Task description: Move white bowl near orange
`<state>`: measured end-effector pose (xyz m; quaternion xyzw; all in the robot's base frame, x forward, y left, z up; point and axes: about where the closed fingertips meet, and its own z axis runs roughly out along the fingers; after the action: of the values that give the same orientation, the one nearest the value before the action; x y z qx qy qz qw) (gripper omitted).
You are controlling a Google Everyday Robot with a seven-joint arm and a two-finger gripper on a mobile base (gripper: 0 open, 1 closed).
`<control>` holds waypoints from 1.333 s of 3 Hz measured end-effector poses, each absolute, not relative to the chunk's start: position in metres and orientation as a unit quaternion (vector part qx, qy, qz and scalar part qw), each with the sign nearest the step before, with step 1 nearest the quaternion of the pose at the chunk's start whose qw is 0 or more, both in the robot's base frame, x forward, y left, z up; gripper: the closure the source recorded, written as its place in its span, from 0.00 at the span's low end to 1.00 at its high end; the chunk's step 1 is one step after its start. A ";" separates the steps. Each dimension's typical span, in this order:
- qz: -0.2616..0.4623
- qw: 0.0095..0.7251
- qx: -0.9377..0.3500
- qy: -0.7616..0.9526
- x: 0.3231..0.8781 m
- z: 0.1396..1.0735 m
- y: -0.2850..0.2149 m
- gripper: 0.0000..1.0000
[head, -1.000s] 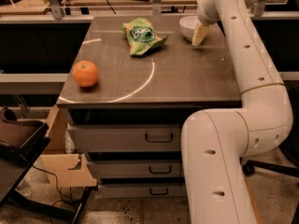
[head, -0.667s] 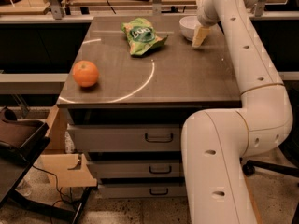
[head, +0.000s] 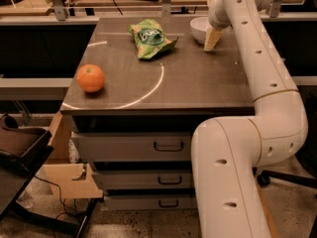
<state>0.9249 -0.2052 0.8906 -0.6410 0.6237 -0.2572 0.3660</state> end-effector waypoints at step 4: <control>-0.251 0.362 -0.645 0.625 0.927 0.879 -0.200 0.88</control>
Offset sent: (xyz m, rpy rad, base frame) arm 0.0000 0.0001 0.0016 0.0000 0.0002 0.0001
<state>0.9274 -0.1995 0.8791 -0.6451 0.6246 -0.2509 0.3616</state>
